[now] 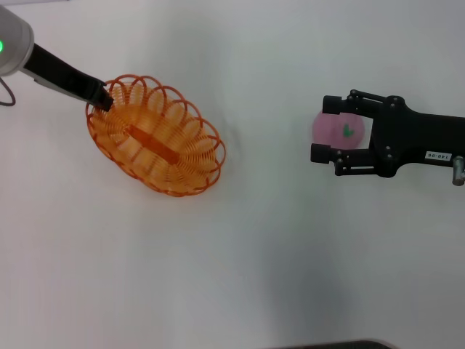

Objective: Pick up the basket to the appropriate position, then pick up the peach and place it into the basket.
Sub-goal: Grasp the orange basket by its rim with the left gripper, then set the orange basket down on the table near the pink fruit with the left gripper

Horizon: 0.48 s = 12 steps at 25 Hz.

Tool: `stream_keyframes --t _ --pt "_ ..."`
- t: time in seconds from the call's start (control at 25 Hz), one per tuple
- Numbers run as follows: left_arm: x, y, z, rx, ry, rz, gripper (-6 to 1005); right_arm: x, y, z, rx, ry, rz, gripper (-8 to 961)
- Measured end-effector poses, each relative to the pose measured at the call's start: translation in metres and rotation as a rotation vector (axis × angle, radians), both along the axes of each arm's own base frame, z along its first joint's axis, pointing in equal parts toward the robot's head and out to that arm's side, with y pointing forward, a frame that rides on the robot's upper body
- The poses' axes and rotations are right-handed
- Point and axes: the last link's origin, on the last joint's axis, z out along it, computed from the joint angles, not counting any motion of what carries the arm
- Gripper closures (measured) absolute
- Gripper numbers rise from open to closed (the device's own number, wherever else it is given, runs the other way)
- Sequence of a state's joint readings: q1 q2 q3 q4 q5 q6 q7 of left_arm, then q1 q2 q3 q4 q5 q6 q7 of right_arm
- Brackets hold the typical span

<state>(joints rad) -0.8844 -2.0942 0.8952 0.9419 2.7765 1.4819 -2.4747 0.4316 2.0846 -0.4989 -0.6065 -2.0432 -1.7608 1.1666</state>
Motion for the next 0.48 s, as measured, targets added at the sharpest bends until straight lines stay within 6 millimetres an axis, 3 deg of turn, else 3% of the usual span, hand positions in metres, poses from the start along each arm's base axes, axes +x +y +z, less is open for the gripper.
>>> stream_keyframes --t 0.48 --pt "0.012 -0.002 0.011 -0.020 -0.100 -0.011 937 0.000 0.000 0.000 0.002 0.001 0.000 9"
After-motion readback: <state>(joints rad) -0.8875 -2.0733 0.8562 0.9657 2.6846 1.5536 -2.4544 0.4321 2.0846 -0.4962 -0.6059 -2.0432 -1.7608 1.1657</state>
